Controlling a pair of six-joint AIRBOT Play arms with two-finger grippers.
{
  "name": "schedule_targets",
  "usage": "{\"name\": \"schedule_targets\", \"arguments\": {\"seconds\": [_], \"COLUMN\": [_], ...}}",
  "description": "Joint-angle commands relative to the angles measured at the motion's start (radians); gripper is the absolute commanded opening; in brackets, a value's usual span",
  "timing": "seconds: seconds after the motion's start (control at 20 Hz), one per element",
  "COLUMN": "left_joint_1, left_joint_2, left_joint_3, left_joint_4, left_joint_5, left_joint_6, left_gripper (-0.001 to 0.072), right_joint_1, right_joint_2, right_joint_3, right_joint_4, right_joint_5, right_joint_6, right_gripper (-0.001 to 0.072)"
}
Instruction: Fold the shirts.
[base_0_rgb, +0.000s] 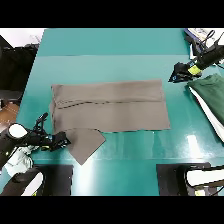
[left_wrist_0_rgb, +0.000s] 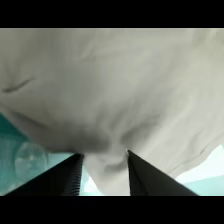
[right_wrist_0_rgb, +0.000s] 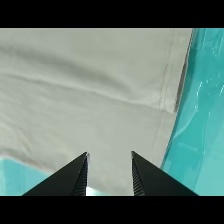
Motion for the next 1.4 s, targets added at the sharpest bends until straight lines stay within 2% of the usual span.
{"name": "schedule_targets", "arguments": {"seconds": [0.0, 0.05, 0.15, 0.3, 0.55, 0.65, 0.85, 0.95, 1.1, 1.2, 1.35], "left_joint_1": [0.000, 0.000, 0.000, 0.000, 0.000, 0.000, 0.000, 0.000, 0.000, 0.000, 0.000], "left_joint_2": [-0.001, -0.001, -0.001, -0.001, -0.001, -0.001, 0.000, -0.001, -0.001, -0.001, -0.001], "left_joint_3": [0.010, 0.023, 0.058, 0.144, 0.236, 0.236, 0.236, 0.236, 0.236, 0.236, 0.236], "left_joint_4": [0.006, 0.004, -0.010, -0.014, -0.032, -0.043, -0.044, -0.044, -0.044, -0.044, -0.044], "left_joint_5": [0.018, 0.016, -0.002, -0.059, -0.098, -0.095, -0.095, -0.095, -0.098, -0.098, -0.096], "left_joint_6": [-0.001, 0.010, 0.011, 0.062, 0.112, 0.113, 0.113, 0.112, 0.112, 0.112, 0.112], "left_gripper": [0.0137, 0.0027, 0.0029, 0.0029, 0.0029, 0.0029, 0.0029, 0.0029, 0.0029, 0.0029, 0.0029], "right_joint_1": [-0.001, -0.001, -0.002, -0.006, -0.094, -0.148, -0.234, -0.263, -0.269, -0.269, -0.261], "right_joint_2": [0.001, 0.001, 0.001, 0.036, 0.245, 0.317, 0.375, 0.374, 0.374, 0.374, 0.370], "right_joint_3": [-0.001, -0.001, -0.001, -0.072, -0.538, -0.732, -0.976, -1.035, -1.077, -1.078, -1.079], "right_joint_4": [0.000, 0.000, 0.000, 0.000, 0.002, 0.002, 0.014, 0.090, 0.132, 0.133, 0.132], "right_joint_5": [0.068, 0.079, 0.097, 0.090, -0.079, -0.138, -0.252, -0.302, -0.372, -0.391, -0.407], "right_joint_6": [-0.015, -0.015, -0.015, -0.015, -0.052, -0.080, -0.130, -0.171, -0.180, -0.180, -0.179], "right_gripper": [0.0309, 0.0309, 0.0309, 0.0309, 0.0322, 0.0511, 0.0510, 0.0509, 0.0499, 0.0452, 0.0451]}}
